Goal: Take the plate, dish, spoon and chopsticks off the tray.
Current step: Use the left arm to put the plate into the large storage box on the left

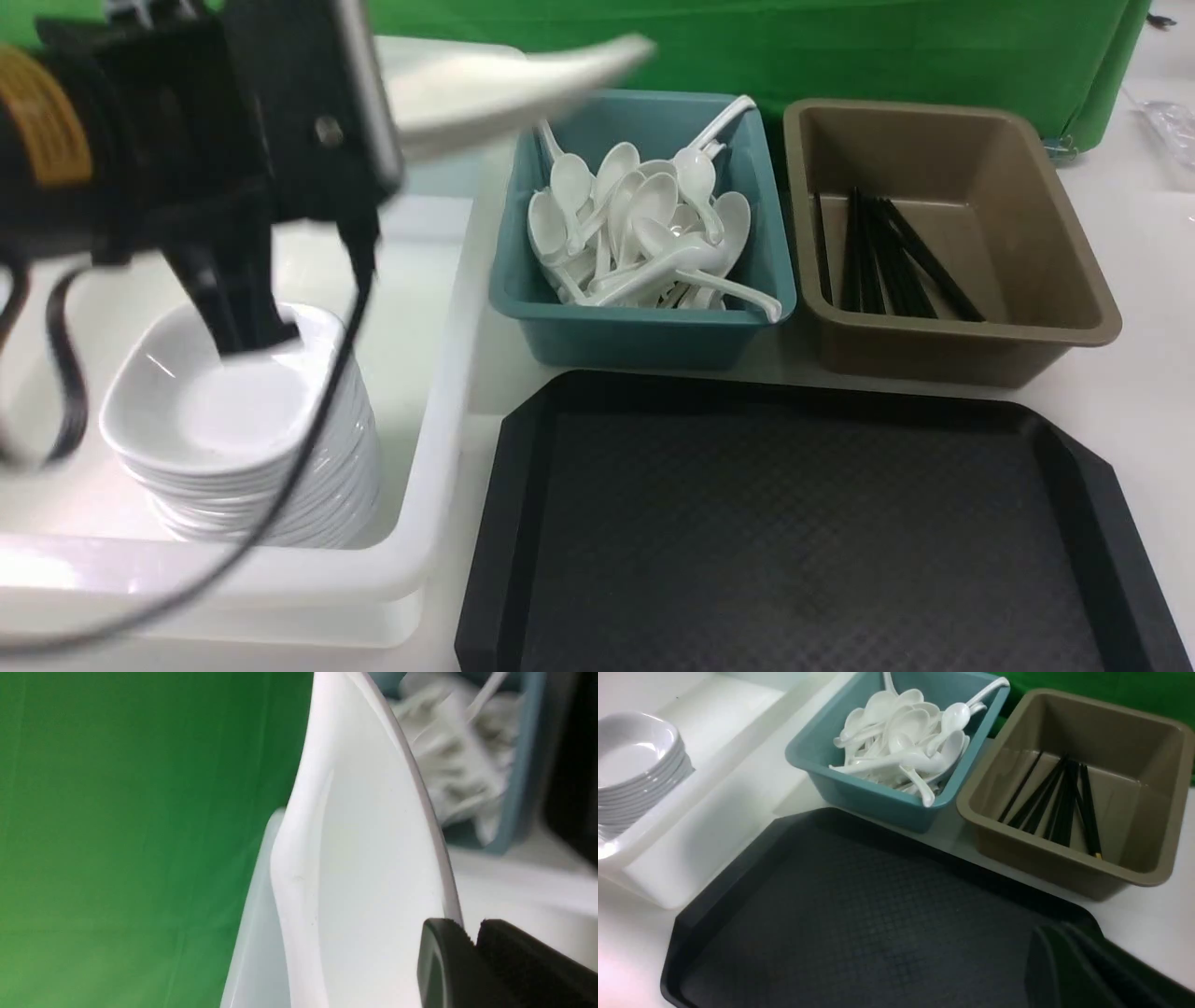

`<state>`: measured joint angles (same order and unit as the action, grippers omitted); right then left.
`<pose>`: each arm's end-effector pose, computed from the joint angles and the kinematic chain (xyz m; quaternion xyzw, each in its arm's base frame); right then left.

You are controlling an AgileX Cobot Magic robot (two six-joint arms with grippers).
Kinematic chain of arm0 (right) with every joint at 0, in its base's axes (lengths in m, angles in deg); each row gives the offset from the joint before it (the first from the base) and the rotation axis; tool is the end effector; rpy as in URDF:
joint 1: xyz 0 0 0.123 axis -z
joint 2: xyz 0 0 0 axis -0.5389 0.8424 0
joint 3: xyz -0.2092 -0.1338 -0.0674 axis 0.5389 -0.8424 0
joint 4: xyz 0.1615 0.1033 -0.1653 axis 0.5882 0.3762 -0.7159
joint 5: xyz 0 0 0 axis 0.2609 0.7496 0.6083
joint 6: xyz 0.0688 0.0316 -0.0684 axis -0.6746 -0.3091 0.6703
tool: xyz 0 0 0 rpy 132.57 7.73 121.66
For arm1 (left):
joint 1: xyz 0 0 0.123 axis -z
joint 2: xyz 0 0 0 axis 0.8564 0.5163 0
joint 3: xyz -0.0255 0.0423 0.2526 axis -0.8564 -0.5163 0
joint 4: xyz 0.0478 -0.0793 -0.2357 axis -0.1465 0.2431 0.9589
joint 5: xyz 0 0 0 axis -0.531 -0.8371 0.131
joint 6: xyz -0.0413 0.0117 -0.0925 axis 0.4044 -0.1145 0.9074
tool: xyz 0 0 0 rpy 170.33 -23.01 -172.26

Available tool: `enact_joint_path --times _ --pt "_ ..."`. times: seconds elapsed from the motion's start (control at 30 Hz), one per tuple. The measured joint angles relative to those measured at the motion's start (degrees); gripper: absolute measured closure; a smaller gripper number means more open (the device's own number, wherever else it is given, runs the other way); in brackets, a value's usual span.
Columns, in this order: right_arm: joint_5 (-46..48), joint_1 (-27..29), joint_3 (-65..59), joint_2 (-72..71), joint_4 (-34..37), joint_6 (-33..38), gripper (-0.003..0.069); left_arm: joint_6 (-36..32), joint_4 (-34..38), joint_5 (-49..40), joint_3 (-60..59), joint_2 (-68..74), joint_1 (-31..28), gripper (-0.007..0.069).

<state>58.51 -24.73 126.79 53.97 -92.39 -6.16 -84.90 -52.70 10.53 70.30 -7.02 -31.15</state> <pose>0.0901 0.0625 0.3866 -0.2126 0.7814 0.1648 0.5630 0.2423 -0.1046 0.3691 0.5721 0.5956 0.2686 0.4957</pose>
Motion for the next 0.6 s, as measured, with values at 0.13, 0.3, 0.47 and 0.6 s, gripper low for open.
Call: enact_joint_path --times 0.13,0.3,0.47,0.6 --pt "-0.34 0.00 0.00 1.93 0.77 0.10 0.0638 -0.08 -0.45 4.18 0.06 5.91 -8.26 0.0583" --pt "-0.34 0.00 0.00 5.20 3.04 1.91 0.0638 -0.25 -0.45 5.20 0.89 14.35 -14.23 0.0583" --pt "-0.46 0.00 0.00 7.60 5.42 4.64 0.0638 2.50 -0.21 4.69 5.05 22.75 -17.75 0.0583" --pt "-0.99 0.00 0.00 8.58 5.97 5.10 0.0638 4.05 -0.21 2.89 12.04 29.01 -19.48 0.0583"
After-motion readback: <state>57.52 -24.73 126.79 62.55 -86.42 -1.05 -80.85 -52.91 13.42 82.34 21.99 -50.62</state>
